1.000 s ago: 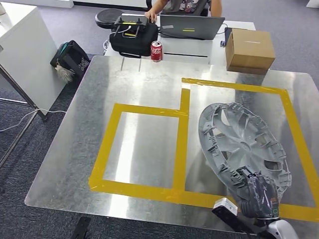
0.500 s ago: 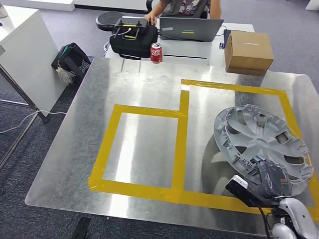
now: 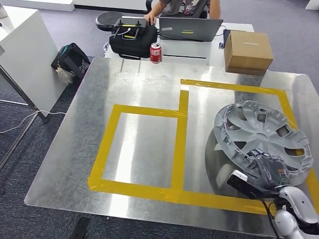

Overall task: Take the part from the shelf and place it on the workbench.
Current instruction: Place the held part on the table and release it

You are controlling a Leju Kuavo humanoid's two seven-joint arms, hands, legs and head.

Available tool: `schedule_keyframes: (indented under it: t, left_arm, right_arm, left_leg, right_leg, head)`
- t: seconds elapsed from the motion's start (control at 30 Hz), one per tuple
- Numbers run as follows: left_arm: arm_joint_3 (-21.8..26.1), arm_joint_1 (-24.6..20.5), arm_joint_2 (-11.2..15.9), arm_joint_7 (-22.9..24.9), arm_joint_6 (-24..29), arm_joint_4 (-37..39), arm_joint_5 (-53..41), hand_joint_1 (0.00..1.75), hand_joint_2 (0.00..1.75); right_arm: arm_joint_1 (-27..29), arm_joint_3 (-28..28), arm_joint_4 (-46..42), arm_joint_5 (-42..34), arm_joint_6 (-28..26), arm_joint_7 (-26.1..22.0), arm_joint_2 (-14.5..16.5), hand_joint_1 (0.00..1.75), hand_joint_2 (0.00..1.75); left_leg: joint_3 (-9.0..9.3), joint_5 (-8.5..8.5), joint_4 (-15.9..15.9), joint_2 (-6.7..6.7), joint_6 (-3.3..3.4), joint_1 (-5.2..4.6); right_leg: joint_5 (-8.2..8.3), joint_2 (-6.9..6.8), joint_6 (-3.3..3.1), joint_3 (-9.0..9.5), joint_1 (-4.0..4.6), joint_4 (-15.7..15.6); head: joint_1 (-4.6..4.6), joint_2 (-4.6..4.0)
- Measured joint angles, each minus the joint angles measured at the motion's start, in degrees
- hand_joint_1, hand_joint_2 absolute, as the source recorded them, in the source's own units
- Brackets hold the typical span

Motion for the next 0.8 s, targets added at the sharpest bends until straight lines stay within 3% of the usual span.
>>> schedule_keyframes:
  t: [0.13,0.2,0.27,0.33,0.37,0.4,0.43,0.5,0.57,0.63,0.8]
  left_arm:
    - [0.1,-0.1,0.0,0.3,0.5,0.0,0.4,0.0,0.0]
    - [0.1,-0.2,0.0,0.3,0.6,0.0,0.6,0.0,0.0]
    - [0.1,-0.2,-0.1,0.3,0.6,0.0,0.8,0.0,0.0]
    - [0.1,-0.2,-0.1,0.3,0.6,0.0,0.8,0.0,0.0]
    - [0.1,-0.1,-0.1,0.3,0.7,0.0,0.8,0.0,0.0]
    - [0.2,-0.1,-0.1,0.3,0.7,0.0,0.7,0.0,0.0]
    - [0.2,-0.1,-0.1,0.3,0.7,0.0,0.7,0.0,0.0]
    - [0.2,-0.1,0.1,0.3,0.8,0.0,0.7,0.0,0.0]
    - [0.2,-0.1,0.3,0.3,1.0,-0.1,0.8,0.0,0.0]
    - [0.2,-0.1,0.4,0.3,1.1,-0.1,0.9,0.0,0.0]
    - [0.2,-0.1,0.4,0.3,1.1,-0.1,0.9,0.0,0.0]
  right_arm:
    - [0.0,0.7,0.4,0.1,-0.1,0.0,0.0,0.0,1.75]
    - [-0.1,1.0,0.5,0.3,-0.2,0.0,0.0,0.0,1.75]
    - [-0.2,1.3,0.6,0.5,-0.2,0.1,-0.1,0.0,1.75]
    - [-0.2,1.6,0.9,0.6,-0.2,0.2,-0.1,0.0,1.75]
    - [-0.1,1.8,1.1,0.7,-0.2,0.3,-0.1,0.0,1.75]
    - [0.0,1.9,1.2,0.7,-0.2,0.3,-0.1,0.0,1.75]
    - [0.0,2.0,1.2,0.7,-0.2,0.3,-0.1,0.0,1.75]
    - [0.0,2.2,1.4,0.7,-0.2,0.3,0.0,0.0,0.87]
    - [-0.1,2.3,1.6,0.9,-0.5,0.5,0.0,0.0,0.0]
    - [-0.1,2.3,1.8,1.0,-0.6,0.6,0.1,0.0,0.0]
    - [-0.1,2.3,1.8,1.1,-0.6,0.6,0.1,0.0,0.0]
  left_leg:
    - [0.16,-0.03,-0.3,0.1,0.78,-0.14]
    - [0.9,0.42,-1.6,0.36,1.13,0.25]
    - [1.54,0.62,-2.4,0.72,1.26,0.55]
    - [1.68,0.42,-2.4,1.05,1.11,0.71]
    - [1.78,0.26,-2.4,1.17,0.9,0.86]
    - [1.92,0.09,-2.3,1.24,0.55,1.11]
    - [2.13,-0.14,-2.2,1.27,0.08,1.47]
    - [2.35,-0.71,-1.4,1.29,-1.15,1.99]
    - [2.04,-0.92,-0.5,1.2,-2.2,1.9]
    - [1.74,-0.8,-0.2,1.13,-2.57,1.69]
    - [1.73,-0.79,-0.2,1.13,-2.59,1.68]
  right_leg:
    - [0.14,0.2,0.6,0.0,-0.25,-0.6]
    - [-0.64,-0.7,0.91,-0.74,-0.18,0.6]
    - [-3.29,-2.39,1.34,-3.54,-0.36,6.0]
    - [-5.98,-3.31,2.02,-7.64,-0.91,13.4]
    - [-6.04,-3.49,2.42,-8.86,-1.27,15.2]
    - [-4.93,-3.6,2.87,-8.96,-1.64,14.7]
    - [-2.82,-3.73,3.39,-7.85,-2.07,12.0]
    - [0.96,-3.91,4.67,-4.39,-2.82,4.4]
    - [1.98,-3.59,4.52,-2.82,-3.08,1.3]
    - [1.85,-3.24,3.62,-2.93,-3.05,1.6]
    - [1.84,-3.25,3.58,-2.96,-3.05,1.7]
  head:
    - [-0.04,0.0]
    - [0.11,0.0]
    - [0.4,0.0]
    - [0.49,0.0]
    - [0.49,0.0]
    - [0.49,0.0]
    - [0.49,0.0]
    - [0.72,0.0]
    - [1.02,0.0]
    - [1.06,0.0]
    - [1.02,0.0]
